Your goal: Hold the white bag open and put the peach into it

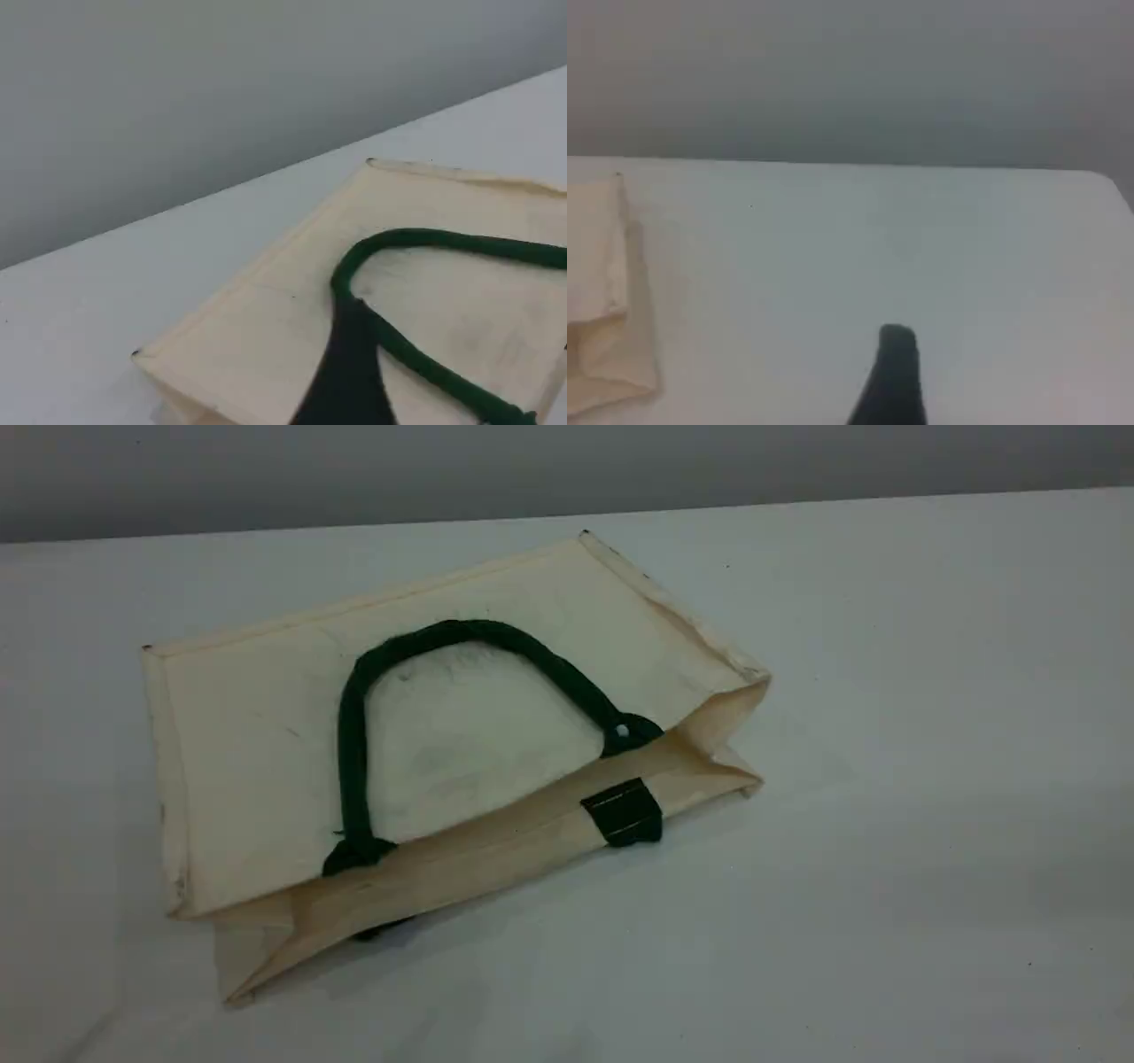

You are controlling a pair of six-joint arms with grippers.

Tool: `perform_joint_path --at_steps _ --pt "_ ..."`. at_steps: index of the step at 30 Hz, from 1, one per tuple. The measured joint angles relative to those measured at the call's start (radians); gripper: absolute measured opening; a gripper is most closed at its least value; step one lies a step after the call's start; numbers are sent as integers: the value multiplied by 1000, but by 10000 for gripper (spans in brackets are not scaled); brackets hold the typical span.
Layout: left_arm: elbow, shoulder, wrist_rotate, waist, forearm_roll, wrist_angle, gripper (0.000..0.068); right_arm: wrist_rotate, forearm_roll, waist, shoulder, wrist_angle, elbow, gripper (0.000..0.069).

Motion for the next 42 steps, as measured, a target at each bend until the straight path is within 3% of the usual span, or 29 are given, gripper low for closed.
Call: perform_joint_path --at_steps 28,35,38,42 --pt "0 0 0 0 8 1 550 0 0 0 0 -1 0 580" --pt "0 0 -41 0 189 -4 550 0 0 0 0 -1 0 580" --pt "0 0 -120 0 282 -22 550 0 0 0 0 -1 0 580" --pt "0 0 -320 0 430 -17 550 0 0 0 0 -2 0 580"
